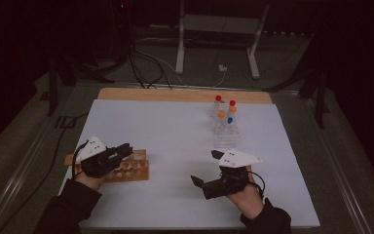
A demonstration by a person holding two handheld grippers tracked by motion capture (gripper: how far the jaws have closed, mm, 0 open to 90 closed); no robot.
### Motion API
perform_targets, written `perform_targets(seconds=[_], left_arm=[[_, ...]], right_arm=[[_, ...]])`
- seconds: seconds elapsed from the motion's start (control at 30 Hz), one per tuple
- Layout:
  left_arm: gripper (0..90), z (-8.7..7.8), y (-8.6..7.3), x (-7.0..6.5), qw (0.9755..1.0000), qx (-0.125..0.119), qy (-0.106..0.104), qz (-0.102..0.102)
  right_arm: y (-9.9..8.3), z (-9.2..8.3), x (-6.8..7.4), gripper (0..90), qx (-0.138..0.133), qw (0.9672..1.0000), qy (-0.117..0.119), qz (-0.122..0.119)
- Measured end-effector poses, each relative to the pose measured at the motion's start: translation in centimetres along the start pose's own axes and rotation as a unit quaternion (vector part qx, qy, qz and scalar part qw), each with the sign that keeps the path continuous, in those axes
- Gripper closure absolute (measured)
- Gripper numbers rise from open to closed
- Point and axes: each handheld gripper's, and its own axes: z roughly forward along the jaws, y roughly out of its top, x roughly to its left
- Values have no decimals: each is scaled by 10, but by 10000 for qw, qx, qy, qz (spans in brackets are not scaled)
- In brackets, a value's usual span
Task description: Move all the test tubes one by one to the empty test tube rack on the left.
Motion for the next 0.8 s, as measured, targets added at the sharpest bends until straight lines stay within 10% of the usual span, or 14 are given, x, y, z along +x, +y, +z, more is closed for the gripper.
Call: perform_targets(seconds=[0.53, 0.8], left_arm=[[741, 2, 3, -2, 9997, 213, 22, 105], [321, -10, 9, -13, 9997, -121, -125, 153]], right_arm=[[9, -10, -7, 17, -275, 9996, -71, -73], [25, -25, -29, 17, -444, 9984, -359, -16]])
